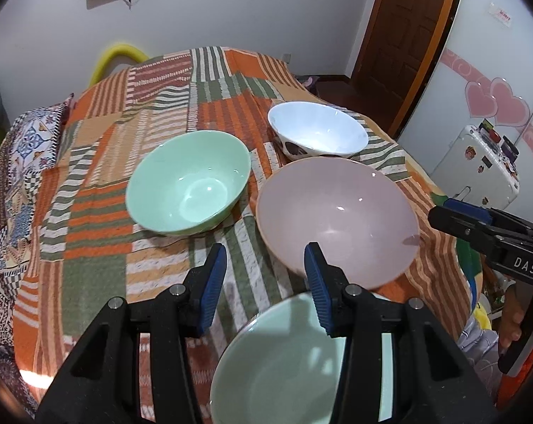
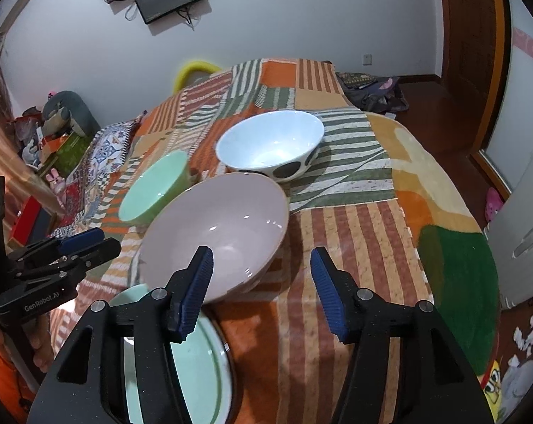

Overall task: Organize plates and bowls
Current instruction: 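Move both tools to the rim of the pale pink bowl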

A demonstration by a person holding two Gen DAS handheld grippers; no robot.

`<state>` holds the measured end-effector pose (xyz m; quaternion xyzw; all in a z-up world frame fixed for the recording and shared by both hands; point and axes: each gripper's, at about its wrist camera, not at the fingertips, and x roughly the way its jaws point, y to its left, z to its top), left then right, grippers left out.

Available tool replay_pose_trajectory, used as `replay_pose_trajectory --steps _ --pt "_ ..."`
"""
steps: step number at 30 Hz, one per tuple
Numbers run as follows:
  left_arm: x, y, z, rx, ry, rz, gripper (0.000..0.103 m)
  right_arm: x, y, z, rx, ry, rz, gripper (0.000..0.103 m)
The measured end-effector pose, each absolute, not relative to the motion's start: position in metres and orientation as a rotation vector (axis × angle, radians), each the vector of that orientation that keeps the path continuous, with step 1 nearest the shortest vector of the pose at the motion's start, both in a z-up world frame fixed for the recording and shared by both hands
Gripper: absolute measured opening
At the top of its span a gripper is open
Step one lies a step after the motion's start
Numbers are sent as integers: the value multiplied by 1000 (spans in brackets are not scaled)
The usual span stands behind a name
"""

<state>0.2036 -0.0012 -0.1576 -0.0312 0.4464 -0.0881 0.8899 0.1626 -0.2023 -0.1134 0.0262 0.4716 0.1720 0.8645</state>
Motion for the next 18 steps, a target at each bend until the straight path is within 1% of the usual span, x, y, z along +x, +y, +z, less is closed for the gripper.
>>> replay_pose_trajectory --steps 14,16,18 --pt "249 -6 -191 -71 996 -202 45 194 -211 -136 92 1054 369 54" --pt "252 -6 -194 -79 998 -204 44 197 -210 -139 90 1061 374 52" --pt "255 -7 -196 -79 1000 -209 39 199 -209 -141 89 1072 384 45"
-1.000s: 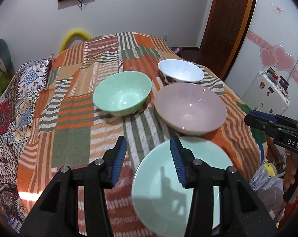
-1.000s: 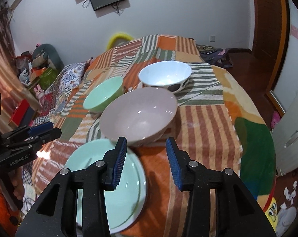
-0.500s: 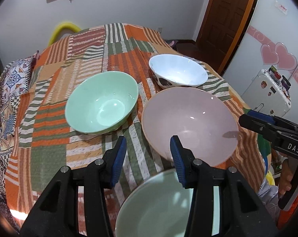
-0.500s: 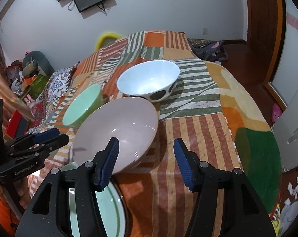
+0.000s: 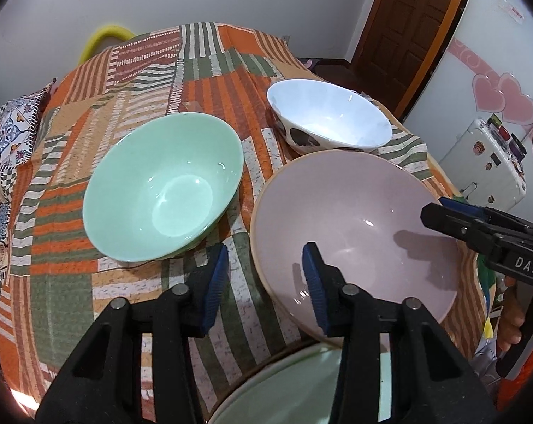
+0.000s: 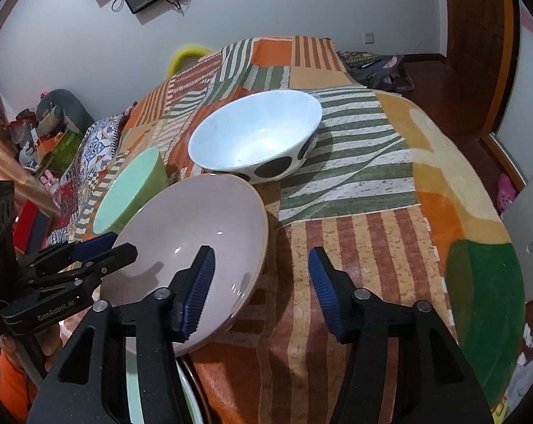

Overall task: Organize plates and bowls
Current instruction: 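Move both tools to the rim of the pale pink bowl, then grip the pale pink bowl rim with both tools, then lift the pale pink bowl and carry it over the plate stack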

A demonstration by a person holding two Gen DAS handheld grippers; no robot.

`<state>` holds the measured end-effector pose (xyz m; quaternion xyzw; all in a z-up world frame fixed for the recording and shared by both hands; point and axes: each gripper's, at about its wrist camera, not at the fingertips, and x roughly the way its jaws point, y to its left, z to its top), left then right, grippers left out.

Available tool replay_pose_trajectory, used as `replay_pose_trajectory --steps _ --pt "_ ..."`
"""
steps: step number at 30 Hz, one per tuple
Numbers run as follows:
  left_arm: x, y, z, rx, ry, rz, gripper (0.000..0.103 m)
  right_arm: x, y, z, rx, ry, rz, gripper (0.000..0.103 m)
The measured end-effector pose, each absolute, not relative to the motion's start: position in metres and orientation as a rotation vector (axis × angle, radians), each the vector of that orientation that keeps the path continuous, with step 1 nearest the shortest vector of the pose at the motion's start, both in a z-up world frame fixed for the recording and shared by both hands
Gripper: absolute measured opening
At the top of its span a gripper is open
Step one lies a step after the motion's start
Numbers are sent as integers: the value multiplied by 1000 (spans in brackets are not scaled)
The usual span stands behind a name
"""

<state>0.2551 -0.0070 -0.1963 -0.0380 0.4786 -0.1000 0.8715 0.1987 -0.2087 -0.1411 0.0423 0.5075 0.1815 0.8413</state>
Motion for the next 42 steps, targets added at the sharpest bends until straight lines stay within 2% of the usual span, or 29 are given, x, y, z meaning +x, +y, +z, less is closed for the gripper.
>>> replay_pose_trajectory --steps 2,9,22,42 --pt "257 -8 -198 -81 1005 -215 37 202 -207 -144 90 1086 393 37" --pt "261 -13 -205 -82 1020 -244 26 205 -204 -153 94 1118 434 19" --pt "257 -11 -200 -112 1012 -242 22 205 -201 -149 95 1118 410 19" --pt "207 -10 -142 -87 879 -220 22 176 -196 -101 93 992 437 19"
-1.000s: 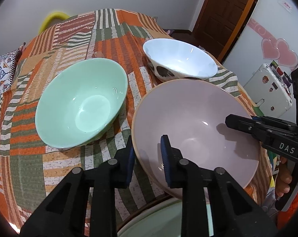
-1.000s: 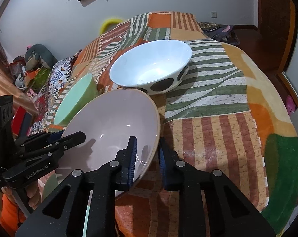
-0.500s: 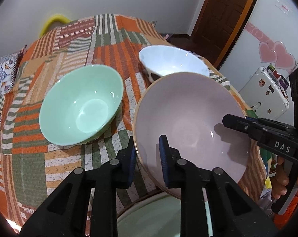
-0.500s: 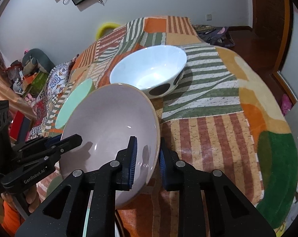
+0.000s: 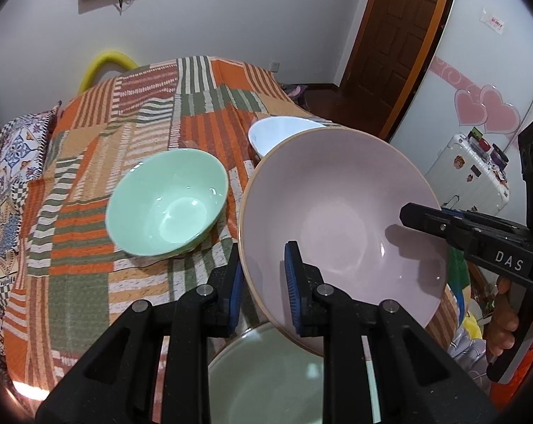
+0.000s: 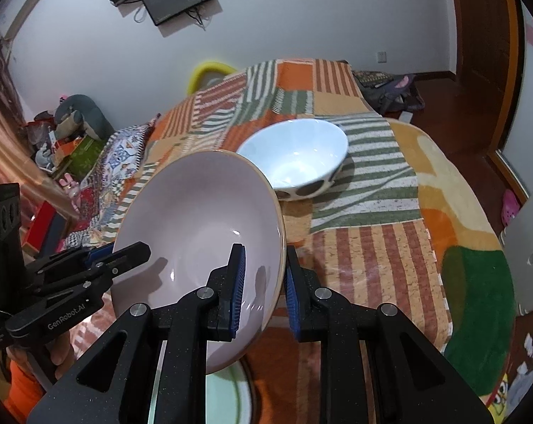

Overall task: Organize plates and bowls
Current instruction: 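Lift the pale pink bowl and carry it over the plate stack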

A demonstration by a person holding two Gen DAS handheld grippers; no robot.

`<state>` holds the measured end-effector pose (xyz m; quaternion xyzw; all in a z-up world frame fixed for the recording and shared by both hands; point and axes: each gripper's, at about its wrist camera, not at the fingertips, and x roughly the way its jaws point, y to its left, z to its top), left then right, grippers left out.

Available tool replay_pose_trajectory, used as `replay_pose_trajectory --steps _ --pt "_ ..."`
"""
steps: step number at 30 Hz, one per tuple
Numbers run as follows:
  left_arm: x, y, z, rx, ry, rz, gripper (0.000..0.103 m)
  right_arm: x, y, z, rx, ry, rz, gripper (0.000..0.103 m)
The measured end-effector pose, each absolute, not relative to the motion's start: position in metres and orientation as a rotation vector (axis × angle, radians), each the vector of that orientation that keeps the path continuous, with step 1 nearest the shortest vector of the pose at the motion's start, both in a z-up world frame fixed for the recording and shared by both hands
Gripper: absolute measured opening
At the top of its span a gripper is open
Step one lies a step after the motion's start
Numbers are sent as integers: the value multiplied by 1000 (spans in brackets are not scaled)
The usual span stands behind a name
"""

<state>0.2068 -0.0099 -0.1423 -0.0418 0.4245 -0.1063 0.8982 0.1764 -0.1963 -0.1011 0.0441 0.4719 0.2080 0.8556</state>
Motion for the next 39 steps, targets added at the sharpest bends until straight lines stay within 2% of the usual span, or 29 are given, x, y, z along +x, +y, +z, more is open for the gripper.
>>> replay_pose_trajectory --steps 23,39 --pt "97 50 -93 -113 761 -91 22 121 -134 -75 31 933 584 19" --pt "34 110 -95 -145 744 37 22 91 -74 -79 -23 946 709 19"
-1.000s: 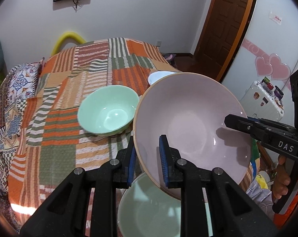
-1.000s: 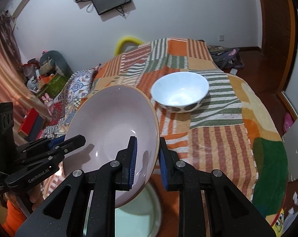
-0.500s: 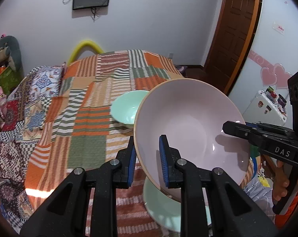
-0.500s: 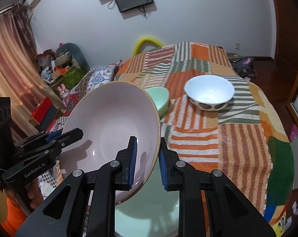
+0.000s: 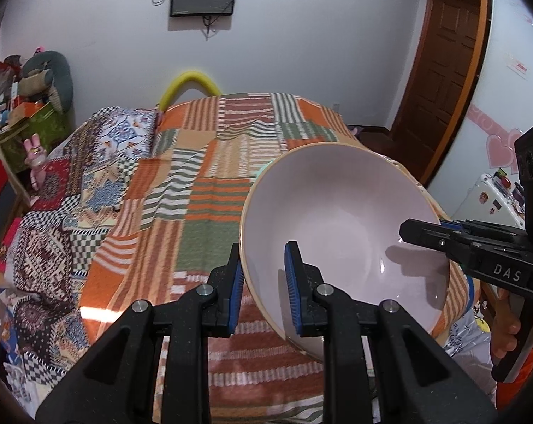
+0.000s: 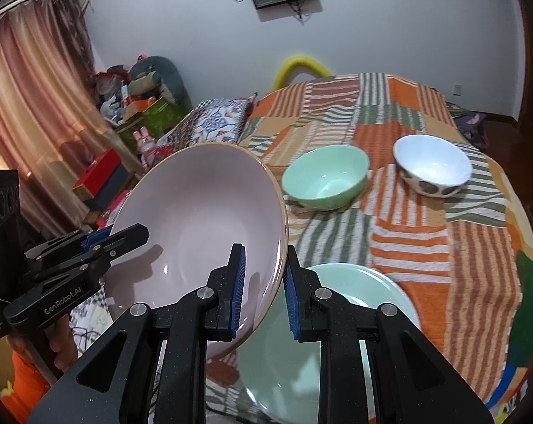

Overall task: Organize plates and bowls
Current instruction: 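Lift the pale pink bowl and carry it over the plate stack, then lower the pale pink bowl onto the mint green plate and open both tools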

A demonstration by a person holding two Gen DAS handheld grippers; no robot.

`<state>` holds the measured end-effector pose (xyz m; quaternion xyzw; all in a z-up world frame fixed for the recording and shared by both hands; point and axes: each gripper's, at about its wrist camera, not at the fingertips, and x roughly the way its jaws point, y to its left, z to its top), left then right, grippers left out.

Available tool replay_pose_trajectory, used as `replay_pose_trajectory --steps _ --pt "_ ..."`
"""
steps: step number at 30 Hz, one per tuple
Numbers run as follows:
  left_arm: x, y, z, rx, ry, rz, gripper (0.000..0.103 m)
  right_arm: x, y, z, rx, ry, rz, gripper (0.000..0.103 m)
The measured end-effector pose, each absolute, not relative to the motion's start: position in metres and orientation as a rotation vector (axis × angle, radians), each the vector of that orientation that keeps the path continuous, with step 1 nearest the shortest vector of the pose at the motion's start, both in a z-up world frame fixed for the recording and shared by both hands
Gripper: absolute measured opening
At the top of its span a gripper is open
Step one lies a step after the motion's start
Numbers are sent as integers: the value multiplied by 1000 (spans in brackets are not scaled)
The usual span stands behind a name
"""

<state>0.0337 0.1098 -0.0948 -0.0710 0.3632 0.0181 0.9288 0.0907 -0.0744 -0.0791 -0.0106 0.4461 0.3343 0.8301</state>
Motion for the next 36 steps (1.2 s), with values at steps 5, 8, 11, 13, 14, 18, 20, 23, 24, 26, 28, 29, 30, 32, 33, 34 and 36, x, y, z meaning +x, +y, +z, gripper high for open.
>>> replay_pose_trajectory --steps 5,8,11,13,14,18,20,23,24,26,28,29,30,32,33,34,36 --pt "23 123 -107 -160 764 73 22 86 -61 -88 -26 972 736 20" --pt "19 129 -114 -168 782 87 22 85 -52 -96 -30 995 749 20" --pt "18 138 -124 -187 804 104 22 80 -46 -101 -39 1011 758 20" --pt "17 143 -130 -199 815 111 22 78 -40 -106 -54 1025 762 20" --pt "16 145 -133 -206 822 114 22 76 -39 -108 -58 1029 763 20" --pt "16 152 -147 -226 847 122 22 75 -32 -118 -75 1062 766 20" --pt "17 155 -154 -234 864 126 22 74 -29 -123 -82 1078 766 20" --pt "17 161 -165 -248 886 131 22 74 -23 -132 -95 1103 767 20" --pt "17 163 -170 -257 897 133 22 74 -21 -134 -99 1109 767 20" --pt "17 167 -177 -267 911 138 22 76 -17 -140 -110 1129 767 20" --pt "18 168 -182 -274 924 143 22 76 -14 -146 -116 1147 768 20" --pt "18 170 -186 -280 934 146 22 77 -12 -150 -119 1160 769 20" --pt "18 171 -190 -284 942 148 22 78 -11 -153 -120 1169 770 20" --pt "19 173 -196 -291 957 151 22 78 -8 -160 -126 1187 770 20" --pt "20 174 -199 -293 964 153 22 79 -7 -162 -128 1195 769 20" --pt "20 176 -203 -297 973 155 22 79 -5 -165 -131 1204 768 20" --pt "21 178 -210 -304 986 156 22 80 -3 -170 -137 1218 766 20"
